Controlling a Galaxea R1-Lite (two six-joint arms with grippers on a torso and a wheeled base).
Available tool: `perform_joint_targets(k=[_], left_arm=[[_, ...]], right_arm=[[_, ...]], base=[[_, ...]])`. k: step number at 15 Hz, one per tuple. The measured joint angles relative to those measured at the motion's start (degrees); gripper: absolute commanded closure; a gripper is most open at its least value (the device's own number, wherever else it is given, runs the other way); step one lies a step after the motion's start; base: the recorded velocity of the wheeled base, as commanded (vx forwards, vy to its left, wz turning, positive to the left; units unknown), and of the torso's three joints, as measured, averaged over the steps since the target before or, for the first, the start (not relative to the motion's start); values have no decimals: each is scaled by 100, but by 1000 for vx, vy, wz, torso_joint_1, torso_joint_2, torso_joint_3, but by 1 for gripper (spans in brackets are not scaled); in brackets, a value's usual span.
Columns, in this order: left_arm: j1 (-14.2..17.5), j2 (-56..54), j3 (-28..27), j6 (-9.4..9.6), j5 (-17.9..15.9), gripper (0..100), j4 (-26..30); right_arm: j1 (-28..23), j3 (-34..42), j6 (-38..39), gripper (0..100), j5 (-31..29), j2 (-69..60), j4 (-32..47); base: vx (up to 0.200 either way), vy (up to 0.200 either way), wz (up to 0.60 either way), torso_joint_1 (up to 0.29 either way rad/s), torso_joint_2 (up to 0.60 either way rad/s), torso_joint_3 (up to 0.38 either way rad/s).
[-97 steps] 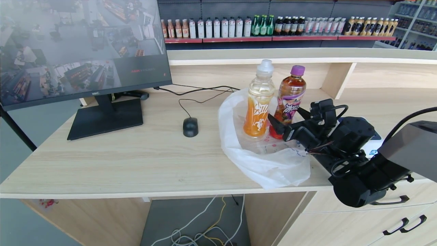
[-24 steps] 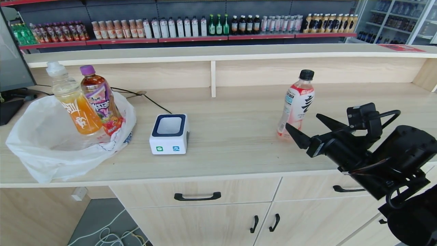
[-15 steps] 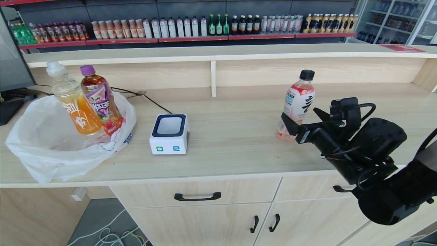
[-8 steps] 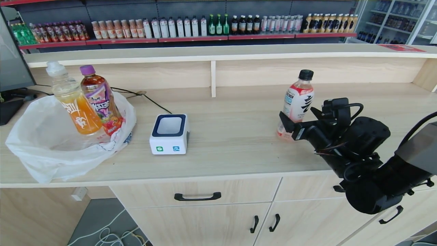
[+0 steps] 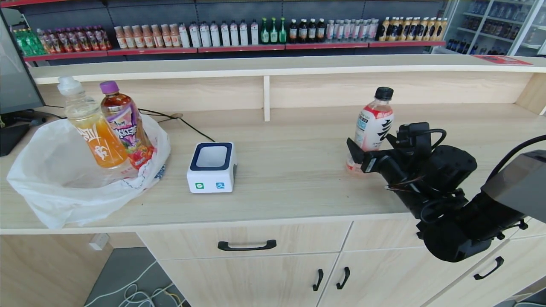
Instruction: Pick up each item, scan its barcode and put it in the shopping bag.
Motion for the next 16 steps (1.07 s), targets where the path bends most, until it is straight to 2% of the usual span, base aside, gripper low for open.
perform_joint_targets(k=[10, 13, 16], left_arm=[[0, 0, 0, 7, -5, 0, 1], [0, 0, 0, 12, -7, 0, 0], [0, 0, 0, 23, -10, 0, 0]], right_arm=[[116, 102, 65, 100, -213, -235, 22], [230, 419, 111, 100, -235, -613, 13], [658, 1158, 108, 100, -233, -1291, 6]], base=[[0, 0, 0, 0, 0, 0], [0, 0, 0, 0, 0, 0], [0, 0, 0, 0, 0, 0]])
